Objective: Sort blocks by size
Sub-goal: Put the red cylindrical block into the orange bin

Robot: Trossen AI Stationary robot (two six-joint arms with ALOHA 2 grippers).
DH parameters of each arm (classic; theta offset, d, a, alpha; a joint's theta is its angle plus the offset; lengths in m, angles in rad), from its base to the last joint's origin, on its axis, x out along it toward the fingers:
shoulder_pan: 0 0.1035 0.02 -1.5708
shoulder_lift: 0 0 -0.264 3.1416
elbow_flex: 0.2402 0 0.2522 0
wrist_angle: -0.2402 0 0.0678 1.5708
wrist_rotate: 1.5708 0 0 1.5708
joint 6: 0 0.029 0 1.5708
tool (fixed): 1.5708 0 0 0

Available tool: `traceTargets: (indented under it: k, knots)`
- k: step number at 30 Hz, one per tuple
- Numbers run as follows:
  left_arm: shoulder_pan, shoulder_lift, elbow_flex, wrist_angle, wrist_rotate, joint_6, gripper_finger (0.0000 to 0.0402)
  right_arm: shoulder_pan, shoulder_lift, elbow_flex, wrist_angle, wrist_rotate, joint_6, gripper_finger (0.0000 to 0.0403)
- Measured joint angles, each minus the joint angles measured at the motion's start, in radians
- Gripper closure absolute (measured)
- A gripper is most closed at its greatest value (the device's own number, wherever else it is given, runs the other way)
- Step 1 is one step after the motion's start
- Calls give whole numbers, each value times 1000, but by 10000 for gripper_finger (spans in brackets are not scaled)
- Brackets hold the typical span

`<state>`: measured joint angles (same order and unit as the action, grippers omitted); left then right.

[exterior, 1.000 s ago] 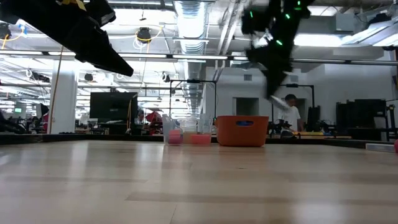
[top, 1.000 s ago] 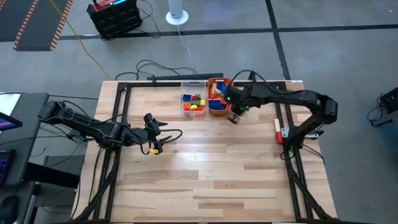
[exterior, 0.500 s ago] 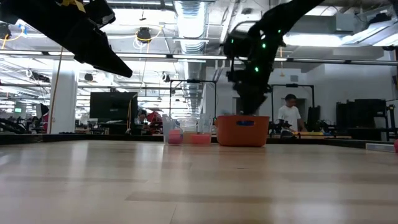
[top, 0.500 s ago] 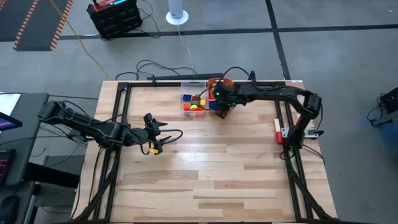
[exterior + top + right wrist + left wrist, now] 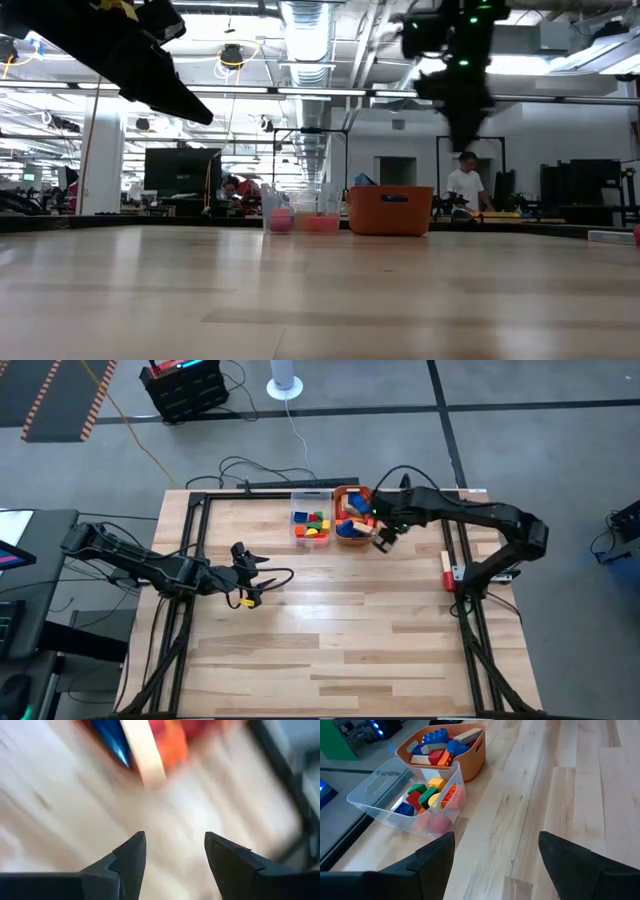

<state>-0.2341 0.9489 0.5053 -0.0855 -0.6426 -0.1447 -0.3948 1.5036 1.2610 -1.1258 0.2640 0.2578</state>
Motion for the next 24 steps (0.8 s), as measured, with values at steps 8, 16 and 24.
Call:
traceTargets:
  k: [8,16,24]
  knots:
    - [0,0,0,0,0,-15,121,36,68,-123,-372,-187,210,169]
    - [0,0,0,1,0,-7,121,56,215,-264,-438,-217,172,169]
    - [0,0,0,0,0,-6,121,-17,336,-285,-418,-233,167,169]
